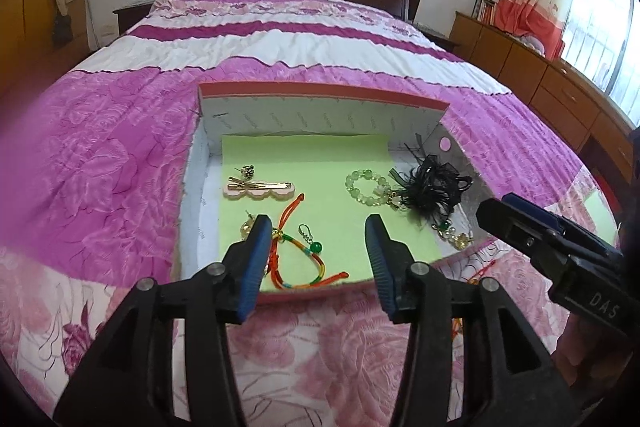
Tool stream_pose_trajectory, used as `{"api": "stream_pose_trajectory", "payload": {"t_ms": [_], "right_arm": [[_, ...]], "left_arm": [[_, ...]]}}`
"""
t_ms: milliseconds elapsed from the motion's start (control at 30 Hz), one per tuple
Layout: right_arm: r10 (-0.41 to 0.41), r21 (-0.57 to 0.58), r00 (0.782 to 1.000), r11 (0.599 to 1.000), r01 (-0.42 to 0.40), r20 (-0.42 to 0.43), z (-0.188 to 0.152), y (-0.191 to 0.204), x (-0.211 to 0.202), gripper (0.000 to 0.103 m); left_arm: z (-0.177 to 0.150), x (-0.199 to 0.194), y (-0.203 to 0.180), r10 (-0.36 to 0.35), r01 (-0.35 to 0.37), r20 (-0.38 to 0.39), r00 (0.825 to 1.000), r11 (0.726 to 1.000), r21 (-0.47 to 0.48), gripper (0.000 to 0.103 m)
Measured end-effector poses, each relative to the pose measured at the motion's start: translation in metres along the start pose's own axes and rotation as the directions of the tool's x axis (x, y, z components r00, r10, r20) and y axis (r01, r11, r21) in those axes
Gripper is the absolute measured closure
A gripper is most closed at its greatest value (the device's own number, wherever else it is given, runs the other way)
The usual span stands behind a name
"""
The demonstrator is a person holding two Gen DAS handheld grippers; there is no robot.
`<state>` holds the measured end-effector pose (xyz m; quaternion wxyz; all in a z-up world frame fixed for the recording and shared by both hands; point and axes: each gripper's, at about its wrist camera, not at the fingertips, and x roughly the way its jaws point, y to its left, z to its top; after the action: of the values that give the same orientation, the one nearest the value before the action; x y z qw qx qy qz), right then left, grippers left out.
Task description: Organize jewelry
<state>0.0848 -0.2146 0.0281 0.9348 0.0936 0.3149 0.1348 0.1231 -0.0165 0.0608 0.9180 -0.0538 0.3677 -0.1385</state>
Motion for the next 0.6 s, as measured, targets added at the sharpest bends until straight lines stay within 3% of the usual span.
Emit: {"api": "stream_pose_trajectory", "payload": {"t_ms": [200, 600], "right_arm": [[-0.011, 0.002, 1.000, 1.000, 0.011, 0.004, -0.013, -0.001, -0.016, 0.038], [-0.095, 0.030, 0.990, 0.995, 0.099, -0.101, -0.047, -0.029, -0.009, 0.038]], "left_arm": [[-0.006, -0.016, 0.003, -0.002, 0.002, 0.024, 1.000, 1.000, -0.013, 0.060], [-0.018, -0.017, 0.004, 0.019, -0.019, -0.004, 1.000, 1.000, 0.000, 0.059]]}}
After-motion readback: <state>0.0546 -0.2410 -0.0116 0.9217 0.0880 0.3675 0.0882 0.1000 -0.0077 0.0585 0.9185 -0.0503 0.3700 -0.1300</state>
